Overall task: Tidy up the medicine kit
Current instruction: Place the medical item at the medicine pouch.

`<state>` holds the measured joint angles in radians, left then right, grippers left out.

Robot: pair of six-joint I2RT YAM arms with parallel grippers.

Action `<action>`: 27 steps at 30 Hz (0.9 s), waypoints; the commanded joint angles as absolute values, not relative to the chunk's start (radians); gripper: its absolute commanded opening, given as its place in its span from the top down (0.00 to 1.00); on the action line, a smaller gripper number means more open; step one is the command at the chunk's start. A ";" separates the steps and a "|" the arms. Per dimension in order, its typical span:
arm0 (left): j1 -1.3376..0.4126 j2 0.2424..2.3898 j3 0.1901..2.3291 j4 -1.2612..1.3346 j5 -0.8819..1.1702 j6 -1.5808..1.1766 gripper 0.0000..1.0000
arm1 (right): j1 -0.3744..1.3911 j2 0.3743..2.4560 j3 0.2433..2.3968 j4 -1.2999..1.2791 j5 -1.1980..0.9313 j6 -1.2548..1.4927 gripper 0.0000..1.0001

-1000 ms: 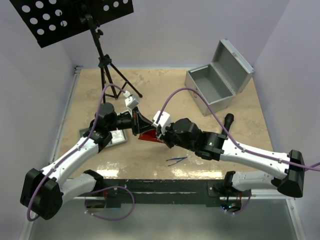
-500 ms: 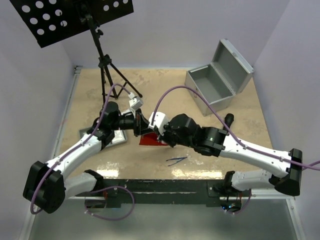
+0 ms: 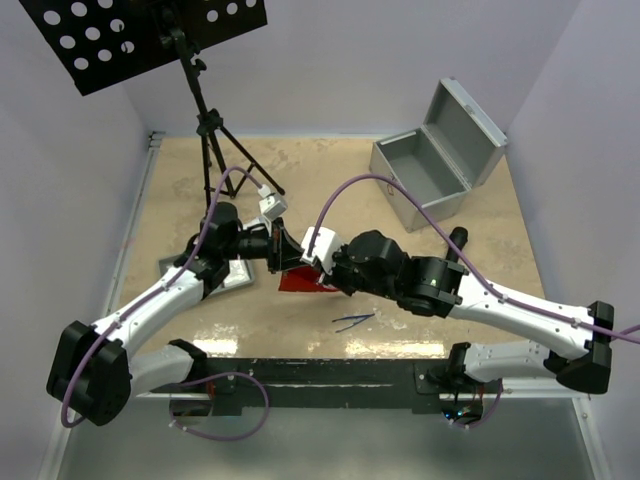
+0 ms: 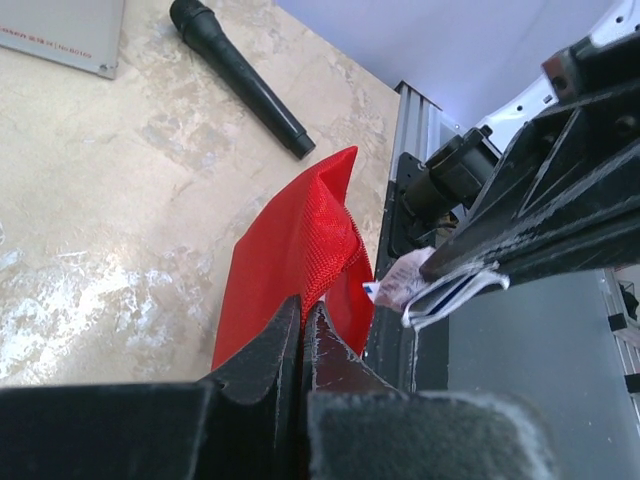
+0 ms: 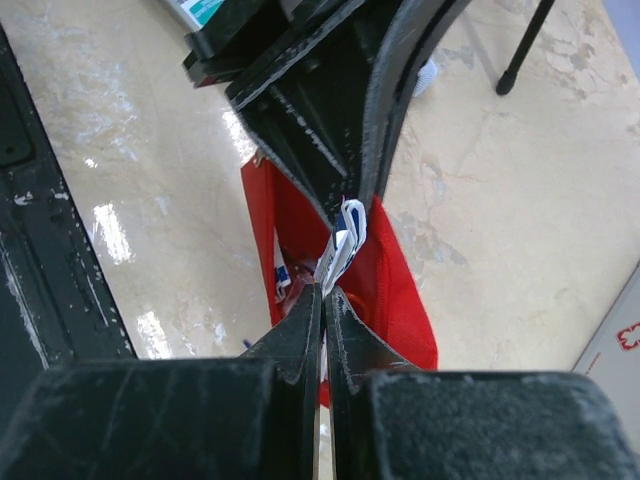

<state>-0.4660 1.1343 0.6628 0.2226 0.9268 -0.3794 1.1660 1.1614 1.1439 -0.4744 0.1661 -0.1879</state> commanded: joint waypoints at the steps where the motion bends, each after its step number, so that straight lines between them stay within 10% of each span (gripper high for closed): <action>1: -0.469 1.108 0.726 0.285 0.971 -0.394 1.00 | 1.199 1.135 1.114 -0.471 0.184 -0.215 1.00; 27: -0.471 1.166 0.813 0.109 1.020 -0.316 1.00 | 1.311 1.187 1.144 -0.528 0.374 -0.252 1.00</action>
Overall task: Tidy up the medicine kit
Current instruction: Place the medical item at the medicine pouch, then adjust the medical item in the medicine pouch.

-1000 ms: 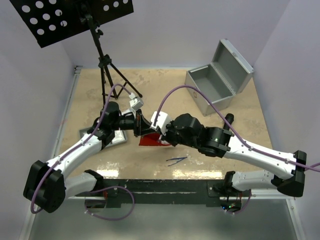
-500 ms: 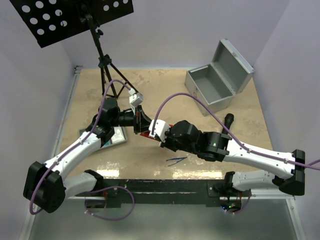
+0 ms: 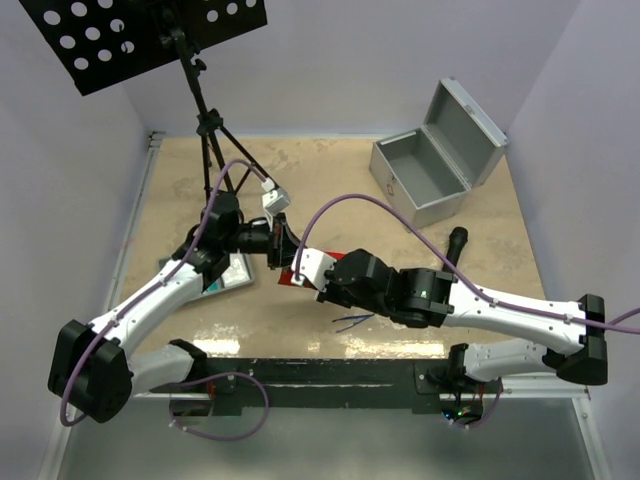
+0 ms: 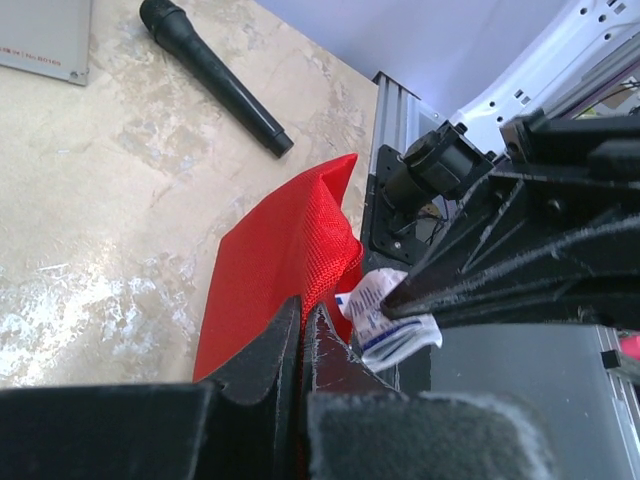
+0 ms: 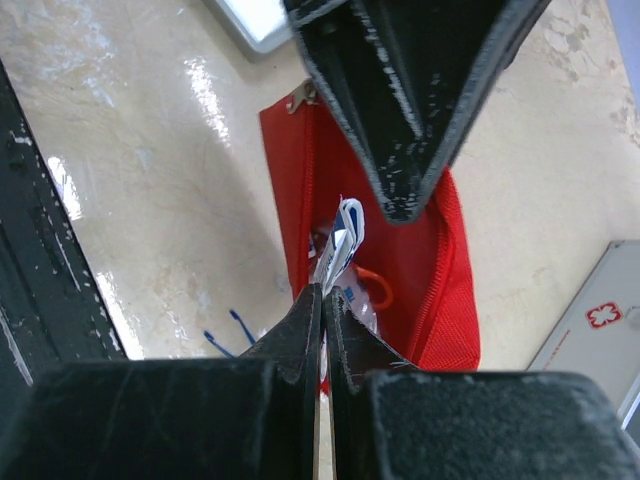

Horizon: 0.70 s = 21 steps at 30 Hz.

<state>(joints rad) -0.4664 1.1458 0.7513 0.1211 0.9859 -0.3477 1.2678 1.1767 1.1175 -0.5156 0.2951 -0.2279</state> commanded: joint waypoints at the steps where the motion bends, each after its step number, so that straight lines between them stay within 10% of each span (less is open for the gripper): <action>1: -0.471 1.175 0.815 0.100 1.023 -0.311 1.00 | 1.318 1.192 1.152 -0.531 0.380 -0.253 1.00; 21: -0.483 1.193 0.824 0.061 1.037 -0.294 1.00 | 1.324 1.183 1.193 -0.555 0.387 -0.284 1.00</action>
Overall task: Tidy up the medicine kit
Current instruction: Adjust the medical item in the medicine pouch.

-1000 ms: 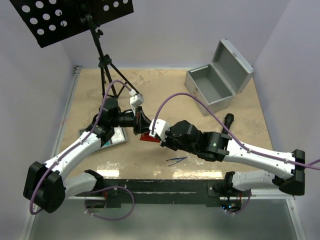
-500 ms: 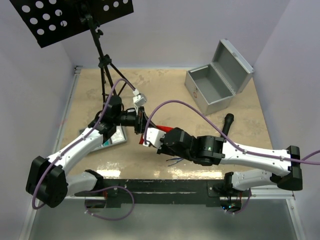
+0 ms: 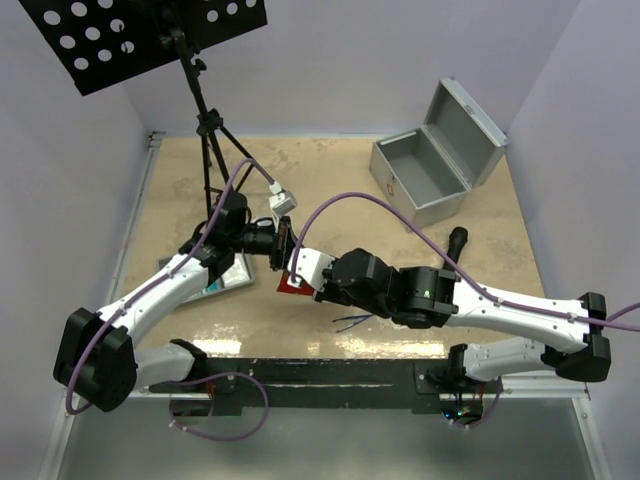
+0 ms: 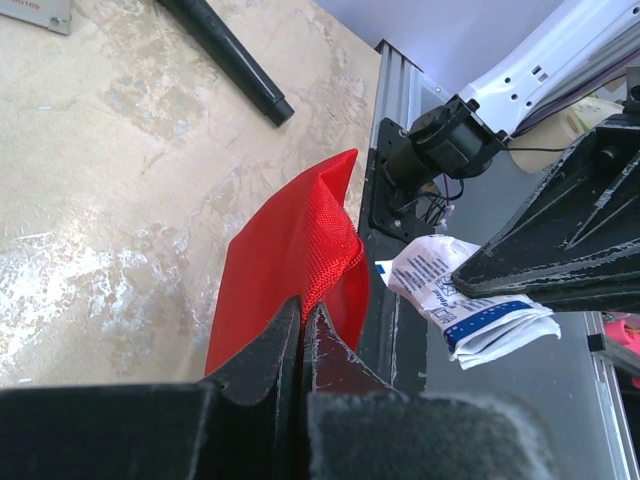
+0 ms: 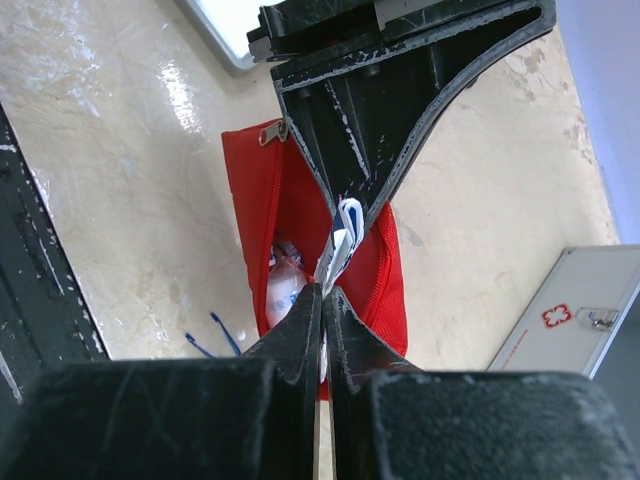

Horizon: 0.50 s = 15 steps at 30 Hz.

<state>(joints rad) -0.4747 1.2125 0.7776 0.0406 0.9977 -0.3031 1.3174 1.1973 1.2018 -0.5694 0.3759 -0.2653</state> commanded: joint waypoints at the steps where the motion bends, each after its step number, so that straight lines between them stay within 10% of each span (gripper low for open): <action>1: -0.485 1.187 0.822 0.061 1.040 -0.298 1.00 | 1.324 1.186 1.193 -0.557 0.384 -0.287 1.00; 15: -0.492 1.118 0.841 0.144 1.100 -0.393 1.00 | 1.336 1.233 1.180 -0.549 0.391 -0.285 1.00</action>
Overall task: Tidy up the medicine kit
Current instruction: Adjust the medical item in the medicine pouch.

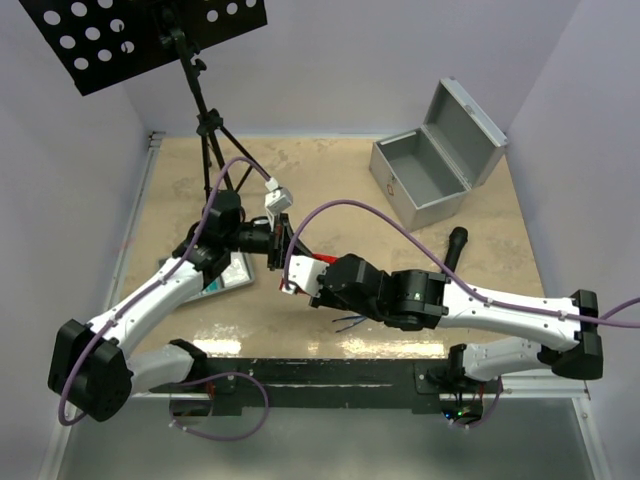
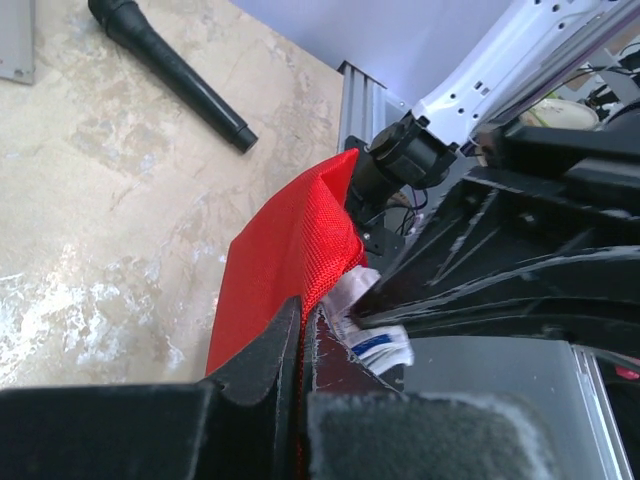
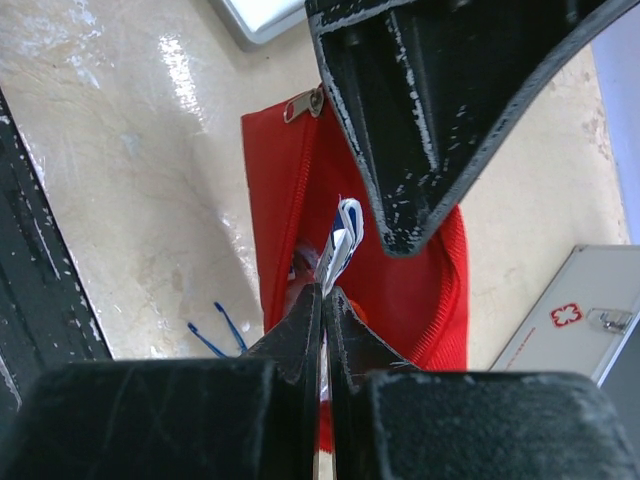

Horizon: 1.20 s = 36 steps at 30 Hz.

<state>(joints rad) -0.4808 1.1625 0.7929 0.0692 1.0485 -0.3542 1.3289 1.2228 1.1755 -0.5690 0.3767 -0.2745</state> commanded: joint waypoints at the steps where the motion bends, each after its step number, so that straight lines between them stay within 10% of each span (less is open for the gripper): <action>1: -0.492 1.112 0.838 0.153 1.103 -0.399 1.00 | 1.338 1.241 1.183 -0.548 0.385 -0.285 1.00; 9: -0.495 1.103 0.828 0.183 1.104 -0.422 1.00 | 1.359 1.310 1.224 -0.549 0.368 -0.285 1.00; 15: -0.497 1.103 0.824 0.147 1.085 -0.390 1.00 | 1.364 1.322 1.242 -0.545 0.468 -0.244 0.75; 27: -0.497 1.114 0.805 0.100 1.017 -0.357 1.00 | 1.364 1.275 1.287 -0.561 0.588 -0.186 0.63; 32: -0.495 1.120 0.801 0.113 0.989 -0.368 1.00 | 1.364 1.229 1.293 -0.568 0.540 -0.160 0.62; 36: -0.495 1.117 0.790 0.155 0.992 -0.402 1.00 | 1.365 1.200 1.249 -0.542 0.531 -0.152 0.83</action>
<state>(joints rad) -0.4923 1.1221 0.7937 0.0883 0.9943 -0.3786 1.3613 1.2465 1.2449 -0.5747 0.5392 -0.1833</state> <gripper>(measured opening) 0.030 0.270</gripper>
